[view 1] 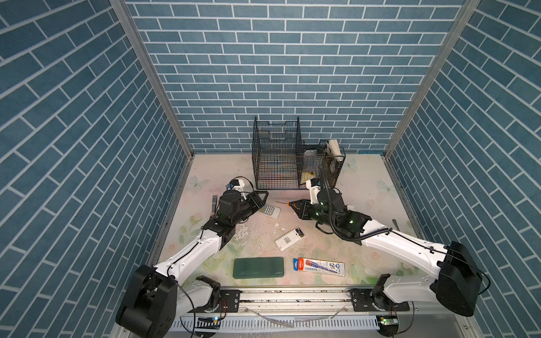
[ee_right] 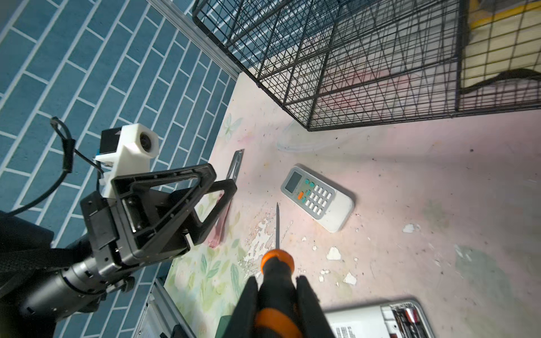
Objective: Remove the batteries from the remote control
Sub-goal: 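Open the left gripper off the shaft while the right gripper keeps the screwdriver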
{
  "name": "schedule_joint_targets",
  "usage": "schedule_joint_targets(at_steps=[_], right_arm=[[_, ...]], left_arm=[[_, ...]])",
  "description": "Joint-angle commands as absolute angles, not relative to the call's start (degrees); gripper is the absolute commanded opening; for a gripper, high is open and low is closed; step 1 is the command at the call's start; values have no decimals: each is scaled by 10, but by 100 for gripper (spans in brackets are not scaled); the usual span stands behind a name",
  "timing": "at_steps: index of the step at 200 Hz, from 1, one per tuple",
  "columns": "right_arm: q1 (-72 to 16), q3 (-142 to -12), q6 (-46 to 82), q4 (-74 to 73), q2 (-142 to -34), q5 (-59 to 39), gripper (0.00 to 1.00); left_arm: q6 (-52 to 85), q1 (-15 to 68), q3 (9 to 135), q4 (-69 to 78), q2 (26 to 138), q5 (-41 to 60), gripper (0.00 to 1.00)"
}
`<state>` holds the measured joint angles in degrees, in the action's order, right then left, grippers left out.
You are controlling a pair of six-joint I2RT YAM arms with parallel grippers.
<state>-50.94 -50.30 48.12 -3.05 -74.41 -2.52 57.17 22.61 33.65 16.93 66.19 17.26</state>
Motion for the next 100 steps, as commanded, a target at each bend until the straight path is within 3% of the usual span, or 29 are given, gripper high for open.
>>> schedule_joint_targets(at_steps=[1,66,86,100], right_arm=[[-508,-483,475,-13,-731,-3,0],[-508,-514,497,127,-689,24,0],[-507,-522,515,188,-664,43,0],[-505,-524,530,226,-646,59,0]], left_arm=[[570,223,323,137,654,182,59],[429,226,380,-37,676,235,61],[357,236,397,-100,689,234,66],[313,251,420,-147,703,232,76]])
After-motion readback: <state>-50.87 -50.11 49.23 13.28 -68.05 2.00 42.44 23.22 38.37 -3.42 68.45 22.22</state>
